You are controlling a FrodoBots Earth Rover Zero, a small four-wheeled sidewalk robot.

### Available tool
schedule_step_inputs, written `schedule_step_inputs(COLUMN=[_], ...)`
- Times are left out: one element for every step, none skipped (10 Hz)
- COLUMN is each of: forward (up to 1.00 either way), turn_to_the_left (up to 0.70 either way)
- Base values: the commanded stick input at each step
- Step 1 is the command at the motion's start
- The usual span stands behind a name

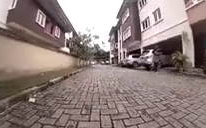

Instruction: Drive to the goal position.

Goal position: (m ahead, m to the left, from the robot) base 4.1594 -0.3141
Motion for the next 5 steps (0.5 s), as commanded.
schedule_step_inputs(forward=[0.5,0.5,0.5,0.5,0.5], turn_to_the_left=[0.0,0.0,0.0,0.0,0.0])
